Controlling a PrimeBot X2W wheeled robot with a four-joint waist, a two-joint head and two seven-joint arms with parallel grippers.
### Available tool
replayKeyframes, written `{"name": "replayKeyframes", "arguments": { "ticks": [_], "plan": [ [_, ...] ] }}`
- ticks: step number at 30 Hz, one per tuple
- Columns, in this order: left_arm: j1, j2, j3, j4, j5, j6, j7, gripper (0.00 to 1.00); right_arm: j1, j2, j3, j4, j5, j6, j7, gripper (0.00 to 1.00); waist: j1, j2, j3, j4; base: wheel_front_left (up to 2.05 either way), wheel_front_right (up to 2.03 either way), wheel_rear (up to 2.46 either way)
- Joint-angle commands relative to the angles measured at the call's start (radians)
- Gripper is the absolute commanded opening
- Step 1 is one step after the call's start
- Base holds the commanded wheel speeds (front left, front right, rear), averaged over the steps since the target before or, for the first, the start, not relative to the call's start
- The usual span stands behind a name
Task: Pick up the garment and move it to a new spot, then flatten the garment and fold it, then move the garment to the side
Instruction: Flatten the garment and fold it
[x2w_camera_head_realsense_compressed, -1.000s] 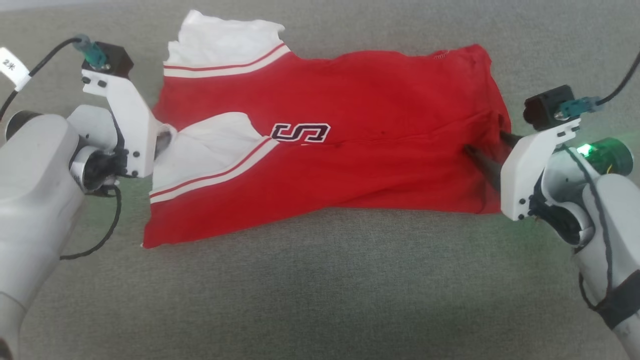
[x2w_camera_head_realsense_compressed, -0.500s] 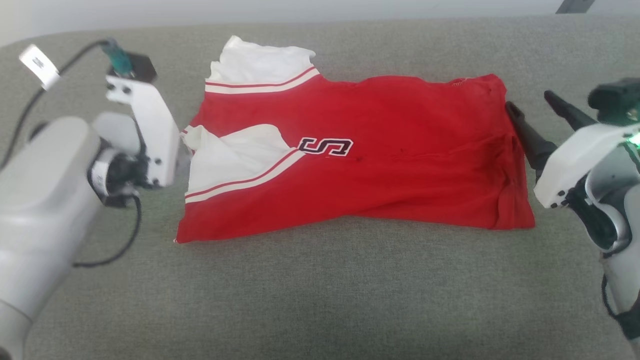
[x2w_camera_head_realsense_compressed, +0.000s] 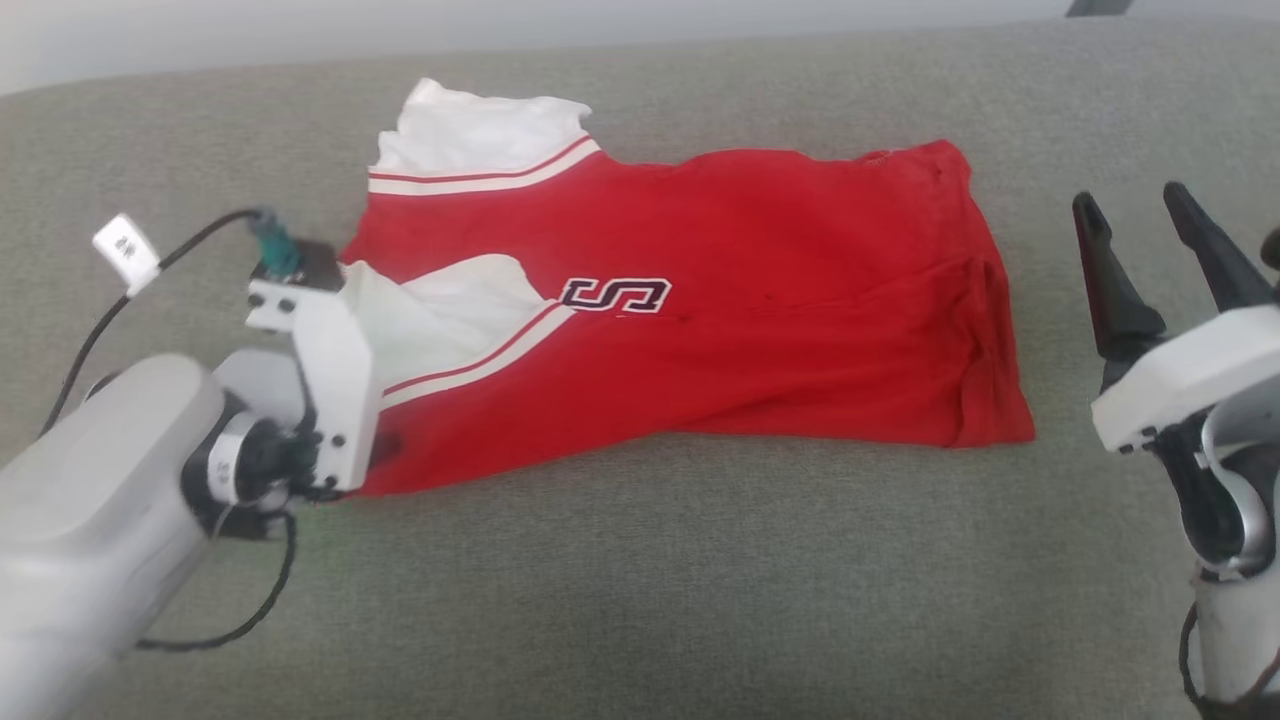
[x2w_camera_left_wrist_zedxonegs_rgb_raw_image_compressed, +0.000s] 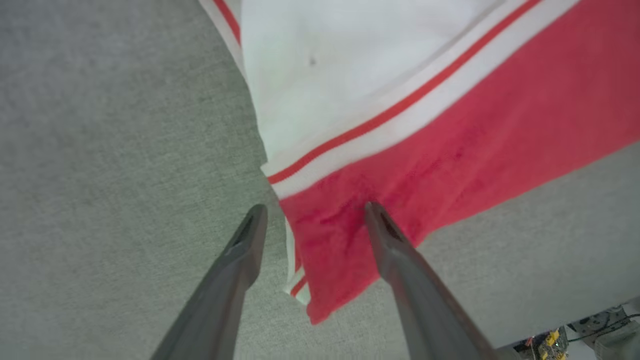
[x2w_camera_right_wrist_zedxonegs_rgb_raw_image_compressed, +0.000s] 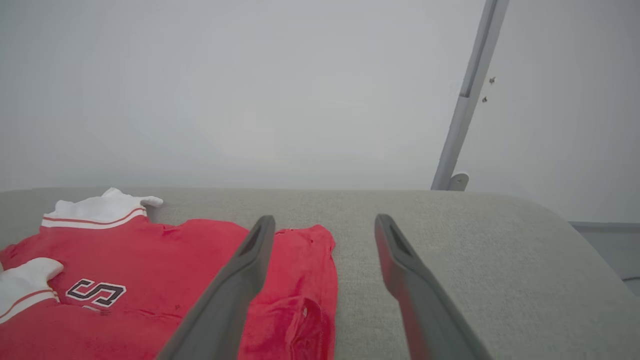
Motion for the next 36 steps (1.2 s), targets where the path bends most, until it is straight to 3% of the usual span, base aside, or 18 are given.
{"name": "replayKeyframes", "arguments": {
  "ticks": [1,4,11,13,24,36],
  "plan": [
    [0.018,0.009,0.003,-0.01,-0.008,0.012,0.008,1.0,0.015,0.009,-0.007,-0.017,-0.007,0.0,0.007,1.0,0.0,0.0,0.007,-0.009,0.0,0.0,0.0],
    [0.042,0.031,0.006,-0.033,-0.011,0.039,0.012,1.0,0.046,0.032,-0.028,-0.052,-0.013,0.0,0.024,1.0,0.0,0.0,0.017,-0.02,0.0,0.0,0.0],
    [0.089,0.023,0.012,-0.002,-0.042,0.036,-0.008,1.0,0.088,0.057,-0.039,-0.085,-0.006,0.0,0.078,1.0,0.0,0.0,0.033,-0.037,0.0,0.0,0.0],
    [0.093,0.015,0.006,0.01,-0.04,0.012,-0.021,0.0,0.099,0.059,-0.034,-0.086,-0.004,0.0,0.11,1.0,0.0,0.0,0.036,-0.04,0.0,0.0,0.0],
    [0.084,-0.046,0.002,0.086,-0.056,-0.032,-0.049,0.0,0.111,0.035,-0.016,0.007,0.054,0.0,0.385,1.0,0.0,0.0,0.043,-0.005,0.0,0.0,0.0],
    [0.064,-0.089,0.0,0.119,-0.057,-0.065,-0.07,0.0,0.015,-0.012,0.027,0.211,0.064,0.0,0.518,1.0,0.0,0.0,0.075,0.056,0.0,0.0,0.0]
  ]
}}
